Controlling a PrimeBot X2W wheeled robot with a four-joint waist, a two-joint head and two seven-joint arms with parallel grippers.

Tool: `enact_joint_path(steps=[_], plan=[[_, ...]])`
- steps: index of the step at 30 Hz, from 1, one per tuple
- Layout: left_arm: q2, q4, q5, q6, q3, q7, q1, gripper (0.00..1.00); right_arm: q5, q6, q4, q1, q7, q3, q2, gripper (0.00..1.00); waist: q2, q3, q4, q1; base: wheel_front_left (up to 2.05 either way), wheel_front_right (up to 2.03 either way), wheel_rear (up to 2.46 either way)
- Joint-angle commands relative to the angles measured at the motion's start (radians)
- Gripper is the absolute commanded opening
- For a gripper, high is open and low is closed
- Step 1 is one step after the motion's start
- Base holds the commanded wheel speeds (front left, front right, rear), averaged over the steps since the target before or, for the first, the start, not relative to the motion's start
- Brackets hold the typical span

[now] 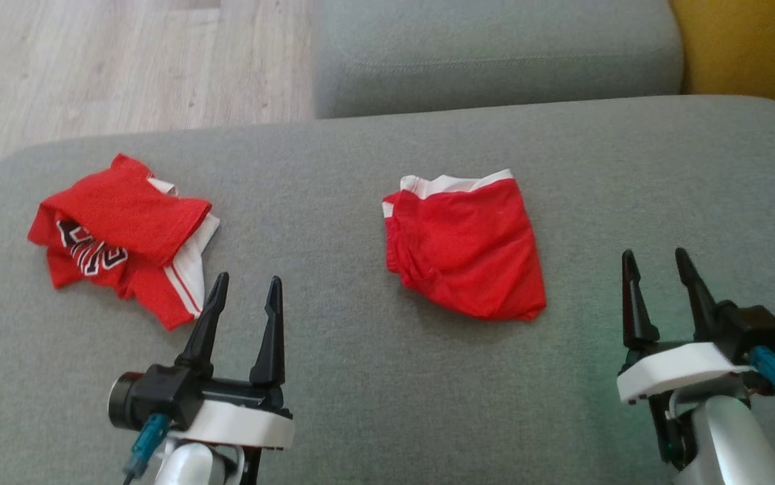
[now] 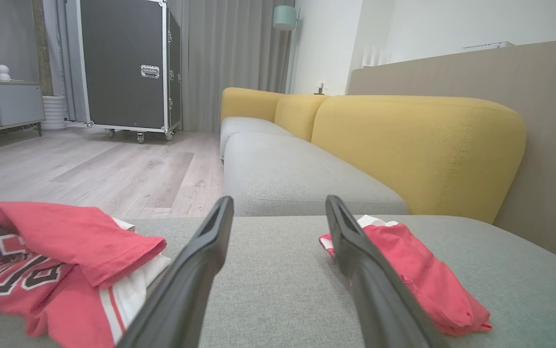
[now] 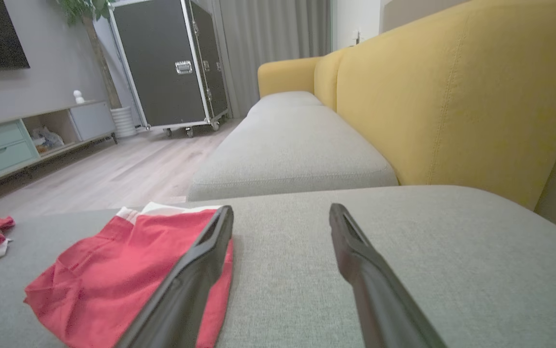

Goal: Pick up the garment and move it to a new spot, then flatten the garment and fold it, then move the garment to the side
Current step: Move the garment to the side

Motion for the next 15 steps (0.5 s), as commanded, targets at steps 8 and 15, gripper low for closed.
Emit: enact_joint_path(steps=[8,15], plan=[[0.006,-0.03,0.012,-0.009,0.004,-0.01,-0.087,1.0,-0.017,0.003,0.182,-0.208,0.016,0.036,-0.001,1.0,-0.0001,0.096,0.078,0.0001,0.0,0.0,0.0],[0.006,-0.017,0.004,-0.013,-0.018,-0.01,-0.115,1.0,0.029,0.003,0.419,-0.357,0.094,0.05,-0.001,1.0,-0.0001,0.132,0.141,0.0001,0.0,0.0,0.0]])
